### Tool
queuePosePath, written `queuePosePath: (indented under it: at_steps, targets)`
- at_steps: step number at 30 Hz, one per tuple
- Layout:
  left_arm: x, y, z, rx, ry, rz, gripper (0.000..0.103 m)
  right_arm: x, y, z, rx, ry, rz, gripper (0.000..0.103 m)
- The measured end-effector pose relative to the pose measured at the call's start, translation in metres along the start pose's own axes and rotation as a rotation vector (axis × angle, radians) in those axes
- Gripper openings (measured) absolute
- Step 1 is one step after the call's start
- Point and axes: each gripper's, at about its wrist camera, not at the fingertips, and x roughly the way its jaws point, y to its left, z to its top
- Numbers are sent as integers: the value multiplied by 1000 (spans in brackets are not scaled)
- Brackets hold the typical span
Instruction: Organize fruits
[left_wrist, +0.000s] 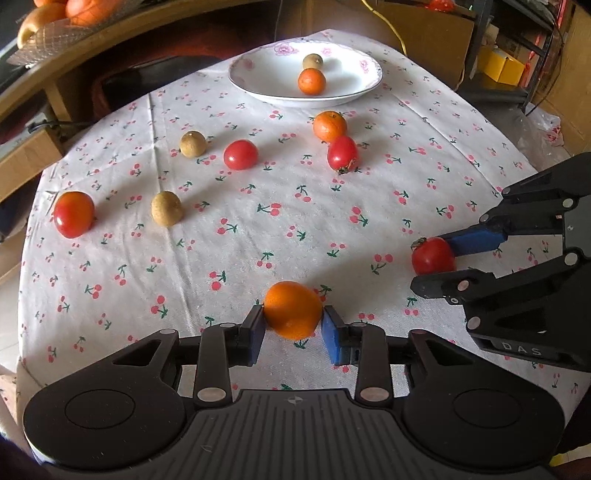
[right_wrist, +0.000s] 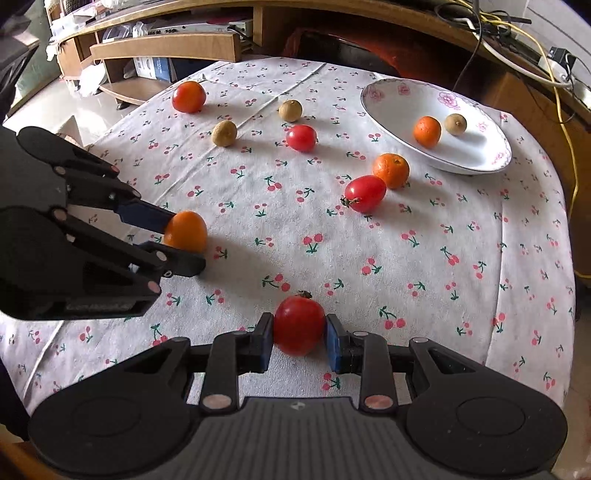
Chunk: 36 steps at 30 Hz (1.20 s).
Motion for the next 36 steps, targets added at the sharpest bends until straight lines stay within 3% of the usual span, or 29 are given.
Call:
queuePosePath:
  at_steps: [3, 7, 15, 29, 32, 36]
  targets:
    - [1, -1, 0, 9, -8, -1, 48, 1, 0, 2, -5, 1, -3, 31]
    - [2, 0, 0, 18, -12, 15, 63, 3, -2, 3, -3, -1, 4, 33]
    - [2, 7, -3, 6, -14, -5, 69, 2, -9, 2, 6, -4, 29, 41]
    - [-1, -3, -3, 37, -7, -35, 60, 4, -8, 5, 7, -2, 36, 43]
    - [-2, -2, -3, 31, -5, -39, 57, 3, -8, 4, 6, -2, 31, 40]
    - [-2, 1, -2, 21, -4, -28, 46, 2, -8, 4, 10, -2, 36, 31]
